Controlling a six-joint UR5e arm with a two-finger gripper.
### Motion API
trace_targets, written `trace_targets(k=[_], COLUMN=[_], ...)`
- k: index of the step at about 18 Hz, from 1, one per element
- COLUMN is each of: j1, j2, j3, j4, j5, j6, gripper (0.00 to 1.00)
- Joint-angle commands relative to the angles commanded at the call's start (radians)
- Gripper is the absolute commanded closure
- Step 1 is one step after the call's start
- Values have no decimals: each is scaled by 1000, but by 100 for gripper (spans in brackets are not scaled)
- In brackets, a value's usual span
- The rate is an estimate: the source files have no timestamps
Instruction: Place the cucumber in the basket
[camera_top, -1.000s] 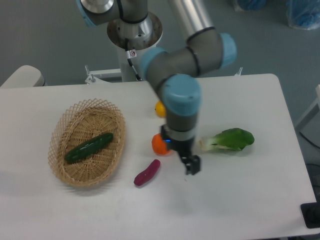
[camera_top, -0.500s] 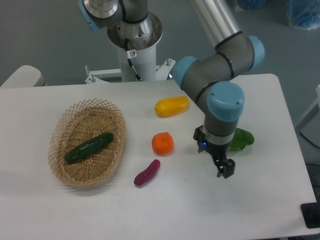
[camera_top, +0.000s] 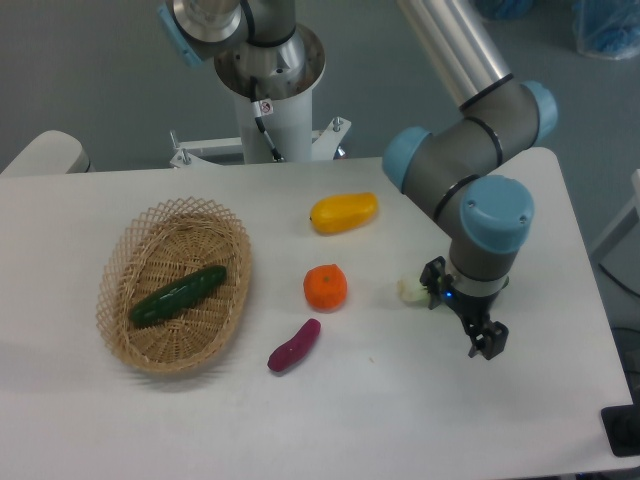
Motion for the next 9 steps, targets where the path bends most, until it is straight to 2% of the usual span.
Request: trace_targets(k=[9], j1=[-2], j2=[0], j3=[-2], j4=[0], j5=[6], j6=[0], gripper=[0])
